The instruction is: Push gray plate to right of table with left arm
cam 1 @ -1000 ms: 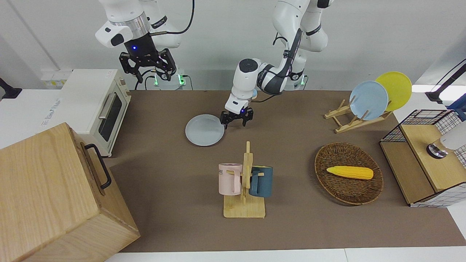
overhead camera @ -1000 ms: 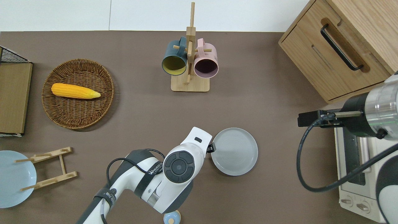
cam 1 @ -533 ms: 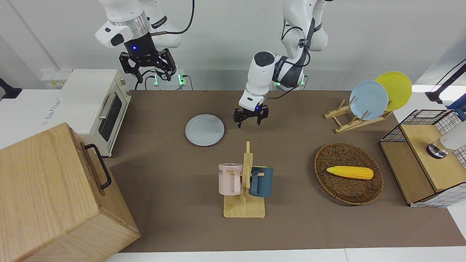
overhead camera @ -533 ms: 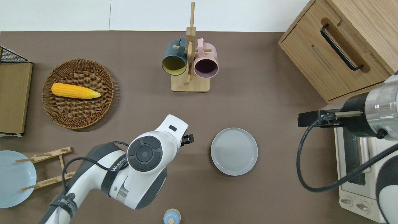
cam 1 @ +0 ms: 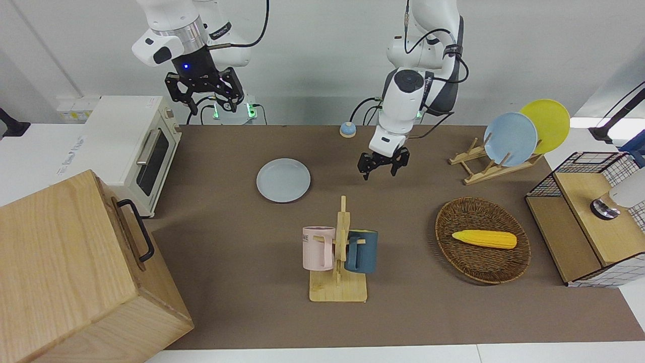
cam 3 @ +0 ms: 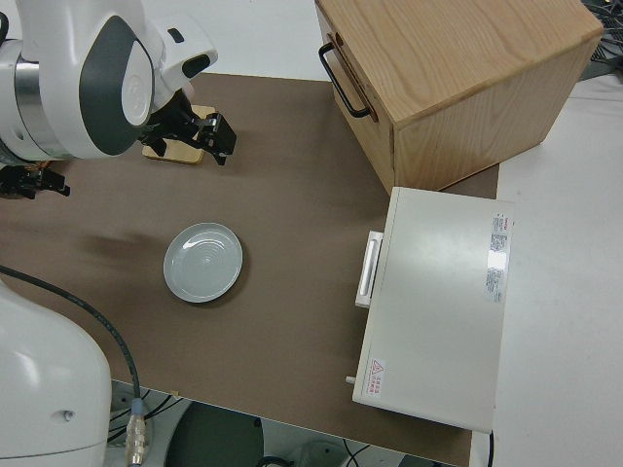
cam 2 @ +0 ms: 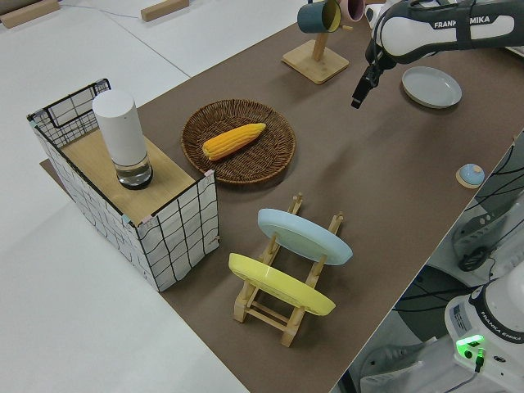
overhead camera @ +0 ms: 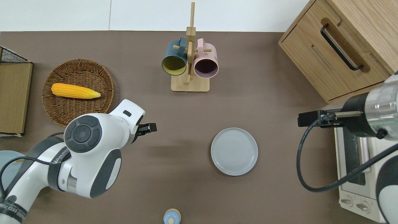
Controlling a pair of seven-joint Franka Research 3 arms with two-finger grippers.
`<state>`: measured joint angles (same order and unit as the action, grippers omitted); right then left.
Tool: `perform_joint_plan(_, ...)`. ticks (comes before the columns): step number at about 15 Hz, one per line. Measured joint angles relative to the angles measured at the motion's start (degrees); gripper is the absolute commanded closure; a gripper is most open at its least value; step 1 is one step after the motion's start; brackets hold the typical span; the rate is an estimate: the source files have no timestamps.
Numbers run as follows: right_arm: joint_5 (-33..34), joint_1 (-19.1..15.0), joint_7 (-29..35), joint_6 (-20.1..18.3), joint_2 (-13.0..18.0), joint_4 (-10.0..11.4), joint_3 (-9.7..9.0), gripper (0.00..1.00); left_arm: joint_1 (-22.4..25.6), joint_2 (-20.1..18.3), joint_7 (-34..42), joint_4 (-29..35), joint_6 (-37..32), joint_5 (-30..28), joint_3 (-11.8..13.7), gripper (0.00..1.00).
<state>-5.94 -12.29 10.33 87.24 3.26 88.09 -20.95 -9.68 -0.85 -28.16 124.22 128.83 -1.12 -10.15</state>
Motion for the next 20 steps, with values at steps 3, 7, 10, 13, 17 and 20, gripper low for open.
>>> perform_joint_plan(3, 0.0, 0.0, 0.0, 0.0, 0.0, 0.0, 0.00, 0.005, 2.5, -1.2, 2.6, 0.0, -0.8, -0.1, 0.0, 0.01)
perform_joint_plan(7, 0.0, 0.0, 0.0, 0.0, 0.0, 0.0, 0.00, 0.005, 5.8, -2.9, 7.2, -2.7, -7.0, -0.1, 0.1, 0.01)
perform_joint_plan(10, 0.0, 0.0, 0.0, 0.0, 0.0, 0.0, 0.00, 0.005, 7.2, -3.4, 11.1, -8.7, -14.7, -0.1, 2.0, 0.01)
perform_joint_plan(13, 0.0, 0.0, 0.0, 0.0, 0.0, 0.0, 0.00, 0.005, 7.3, -3.7, 13.7, -13.9, -21.0, -0.1, 4.9, 0.01)
perform_joint_plan(17, 0.0, 0.0, 0.0, 0.0, 0.0, 0.0, 0.00, 0.005, 7.3, -6.6, 14.3, -15.1, -24.7, -0.1, 6.4, 0.01)
perform_joint_plan(20, 0.0, 0.0, 0.0, 0.0, 0.0, 0.0, 0.00, 0.005, 7.3, -8.2, 14.7, -19.4, -30.6, -0.1, 7.3, 0.01)
